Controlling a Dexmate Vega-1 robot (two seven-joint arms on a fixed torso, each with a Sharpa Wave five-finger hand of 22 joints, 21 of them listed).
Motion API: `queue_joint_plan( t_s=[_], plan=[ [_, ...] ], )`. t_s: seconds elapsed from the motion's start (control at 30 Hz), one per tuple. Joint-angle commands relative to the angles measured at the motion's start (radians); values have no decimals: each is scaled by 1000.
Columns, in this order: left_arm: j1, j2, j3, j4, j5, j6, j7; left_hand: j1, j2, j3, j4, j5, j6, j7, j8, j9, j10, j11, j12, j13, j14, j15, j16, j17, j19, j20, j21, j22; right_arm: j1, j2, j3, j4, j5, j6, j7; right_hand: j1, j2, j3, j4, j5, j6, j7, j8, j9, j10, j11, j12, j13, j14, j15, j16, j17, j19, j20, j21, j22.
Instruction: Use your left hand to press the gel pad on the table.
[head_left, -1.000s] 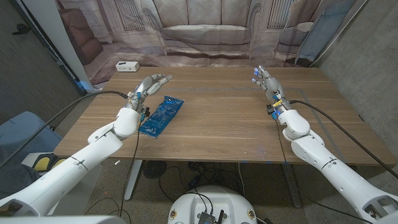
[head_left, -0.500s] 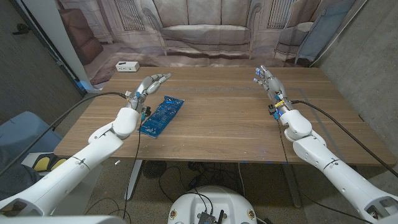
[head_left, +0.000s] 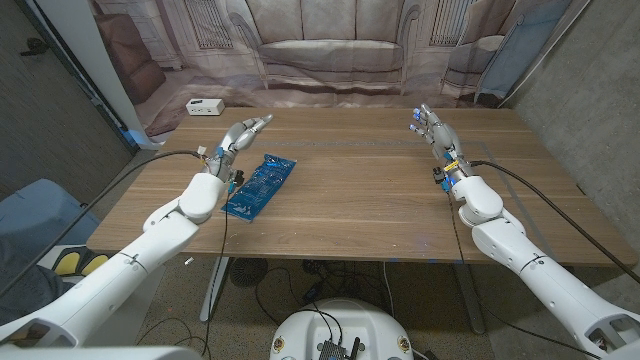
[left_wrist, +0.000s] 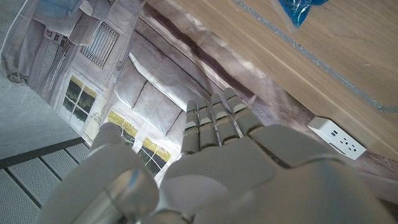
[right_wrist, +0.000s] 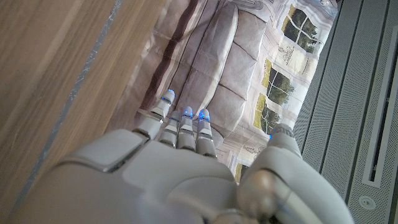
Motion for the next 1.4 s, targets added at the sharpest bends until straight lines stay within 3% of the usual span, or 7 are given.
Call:
queue_joint_plan(
  t_s=[0.03,0.3,0.33,0.47,0.6,1.0,1.4],
  plan=[
    [2,-36,-11,59,-99,-97,-54,3,7,-2,-2,-1,-10,3,-1,2,-5,5,-1,1,-6,3,-2,0,-3,1,0,3,0,-11,4,-5,-5,-16,-5,8,-1,2,-3,-2,2,2,2,3,3,5,2,6,6,2,2,3,10,1,5,3],
    [-1,-75,-7,104,-154,-169,-89,1,7,-3,-2,-1,-15,4,0,2,-7,3,-1,1,-10,4,-2,0,-5,2,0,3,-12,-10,7,-13,-22,-20,-35,16,-2,3,-7,-2,28,-43,8,2,8,-36,0,2,15,-30,3,1,9,-15,2,3],
    [-5,-78,-6,110,-162,-175,-98,1,7,-3,-2,-1,-16,5,0,2,-8,2,-1,1,-10,4,-2,0,-5,2,0,3,-11,-12,6,-11,-22,-16,-29,17,-1,4,-8,-2,28,-44,7,2,2,-32,-2,2,10,-32,1,1,7,-16,1,3],
    [-12,-85,-1,122,-186,-177,-121,-1,6,-5,-2,-1,-46,-10,-7,2,-13,6,-1,1,-14,4,-1,0,-6,4,2,3,-8,-10,5,3,-7,-1,-4,19,2,5,-7,-2,14,-30,-1,2,-11,-18,-8,1,4,-31,-2,1,6,-19,1,3],
    [-19,-86,3,130,-212,-168,-147,-2,5,-6,-2,-1,-68,-5,-10,2,-23,3,-3,1,-23,2,-3,0,-9,4,2,3,-1,-9,1,17,-4,8,11,29,19,14,-8,1,-3,-19,-7,2,-23,-19,-12,0,-5,-39,-5,1,9,-35,2,2],
    [-52,-114,21,185,-291,-187,-231,-7,1,-11,-2,-1,-97,-2,-6,1,-42,1,-5,1,-35,-2,-1,1,13,-3,12,4,25,-7,-15,49,12,14,65,45,23,21,-14,1,-27,-13,-13,3,-40,-22,-15,-1,-22,-33,-12,-2,-1,-41,-3,1],
    [-74,-132,38,223,-366,-174,-307,-11,-2,-15,-2,-1,-115,-1,-5,1,-56,4,-6,1,-47,-3,-3,1,10,-10,11,5,38,2,-29,49,-9,-17,35,43,14,16,-14,-1,-26,-4,-10,3,-47,-11,-14,-1,-35,-32,-15,-2,-27,-36,-11,1]
  ],
)
